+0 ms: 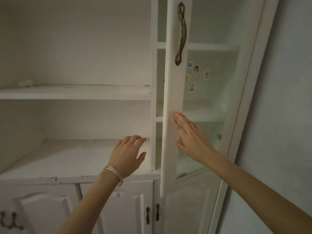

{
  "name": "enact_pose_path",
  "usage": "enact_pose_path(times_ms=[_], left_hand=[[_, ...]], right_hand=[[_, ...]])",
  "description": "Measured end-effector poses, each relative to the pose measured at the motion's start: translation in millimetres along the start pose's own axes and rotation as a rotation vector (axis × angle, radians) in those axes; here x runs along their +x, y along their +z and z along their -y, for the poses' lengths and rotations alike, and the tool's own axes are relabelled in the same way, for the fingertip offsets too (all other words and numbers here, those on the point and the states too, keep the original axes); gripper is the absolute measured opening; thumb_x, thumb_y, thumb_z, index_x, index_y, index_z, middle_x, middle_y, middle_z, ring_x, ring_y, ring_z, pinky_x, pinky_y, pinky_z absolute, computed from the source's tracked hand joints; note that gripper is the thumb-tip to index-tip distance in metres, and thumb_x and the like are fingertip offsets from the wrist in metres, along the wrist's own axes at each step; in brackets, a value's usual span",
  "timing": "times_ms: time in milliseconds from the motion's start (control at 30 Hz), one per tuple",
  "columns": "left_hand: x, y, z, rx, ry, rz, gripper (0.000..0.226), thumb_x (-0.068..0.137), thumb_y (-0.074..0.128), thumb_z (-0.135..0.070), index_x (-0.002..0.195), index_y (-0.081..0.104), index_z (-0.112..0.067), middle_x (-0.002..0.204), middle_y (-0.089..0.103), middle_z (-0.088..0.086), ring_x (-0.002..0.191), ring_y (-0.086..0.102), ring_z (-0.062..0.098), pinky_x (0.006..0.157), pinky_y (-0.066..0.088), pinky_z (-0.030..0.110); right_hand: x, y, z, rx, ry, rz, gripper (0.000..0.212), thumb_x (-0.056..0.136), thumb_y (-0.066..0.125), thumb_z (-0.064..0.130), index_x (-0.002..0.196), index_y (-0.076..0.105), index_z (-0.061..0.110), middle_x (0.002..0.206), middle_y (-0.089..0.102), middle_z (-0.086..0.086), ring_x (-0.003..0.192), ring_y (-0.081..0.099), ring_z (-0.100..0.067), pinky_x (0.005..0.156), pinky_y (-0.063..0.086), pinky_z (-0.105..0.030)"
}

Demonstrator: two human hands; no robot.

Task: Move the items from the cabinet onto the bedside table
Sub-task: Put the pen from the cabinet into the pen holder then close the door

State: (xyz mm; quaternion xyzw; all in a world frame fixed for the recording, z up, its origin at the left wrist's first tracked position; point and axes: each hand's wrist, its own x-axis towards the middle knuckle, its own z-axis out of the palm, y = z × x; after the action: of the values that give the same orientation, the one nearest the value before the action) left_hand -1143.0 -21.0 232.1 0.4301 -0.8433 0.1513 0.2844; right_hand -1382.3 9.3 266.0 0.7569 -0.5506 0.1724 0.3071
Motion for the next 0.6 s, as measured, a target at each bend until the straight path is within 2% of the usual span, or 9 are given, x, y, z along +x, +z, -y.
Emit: enact_pose_path(times_ms=[133, 233, 367, 500, 600], left_hand=[[11, 8, 32, -0.021, -0.01, 0.001, 0.044, 0.078, 0.069, -0.028, 0.119, 0.059, -0.016, 0.114, 0.063, 0.003, 0.1, 0.06, 0.026, 0.079, 0.051, 0.041], [22, 20, 49, -0.026, 0.004, 0.012, 0.043, 0.078, 0.069, -0.027, 0.12, 0.059, -0.016, 0.114, 0.063, 0.003, 0.1, 0.061, 0.027, 0.079, 0.051, 0.042], [37, 37, 57, -0.069, 0.023, 0.056, 0.045, 0.087, 0.058, -0.03, 0.129, 0.051, -0.018, 0.127, 0.056, 0.003, 0.113, 0.053, 0.026, 0.092, 0.044, 0.041], [51, 55, 59, -0.088, 0.025, 0.066, 0.045, 0.088, 0.056, -0.031, 0.131, 0.049, -0.018, 0.13, 0.054, 0.004, 0.116, 0.051, 0.026, 0.095, 0.042, 0.041], [63, 64, 57, -0.082, 0.016, 0.064, 0.047, 0.09, 0.053, -0.032, 0.134, 0.046, -0.018, 0.135, 0.049, 0.004, 0.12, 0.047, 0.026, 0.097, 0.04, 0.041]], right_hand=[[40, 26, 10, -0.017, 0.062, -0.007, 0.09, 0.068, 0.081, 0.025, 0.14, 0.032, 0.0, 0.149, 0.027, -0.02, 0.136, 0.018, -0.029, 0.101, 0.035, -0.043], [49, 42, 16, -0.1, 0.093, 0.0, 0.098, 0.065, 0.082, 0.029, 0.141, 0.028, -0.002, 0.149, 0.024, -0.023, 0.138, 0.015, -0.033, 0.103, 0.03, -0.04], [57, 59, 14, -0.204, 0.097, -0.014, 0.103, 0.065, 0.082, 0.026, 0.143, 0.019, -0.001, 0.15, 0.022, -0.024, 0.139, 0.015, -0.037, 0.107, 0.027, -0.044], [78, 73, 11, -0.246, 0.105, 0.018, 0.106, 0.061, 0.083, 0.037, 0.142, 0.024, -0.001, 0.148, 0.024, -0.025, 0.138, 0.019, -0.039, 0.11, 0.026, -0.048], [92, 85, 8, -0.266, 0.093, 0.023, 0.105, 0.064, 0.081, 0.037, 0.142, 0.022, -0.001, 0.148, 0.024, -0.026, 0.138, 0.019, -0.04, 0.111, 0.025, -0.05]])
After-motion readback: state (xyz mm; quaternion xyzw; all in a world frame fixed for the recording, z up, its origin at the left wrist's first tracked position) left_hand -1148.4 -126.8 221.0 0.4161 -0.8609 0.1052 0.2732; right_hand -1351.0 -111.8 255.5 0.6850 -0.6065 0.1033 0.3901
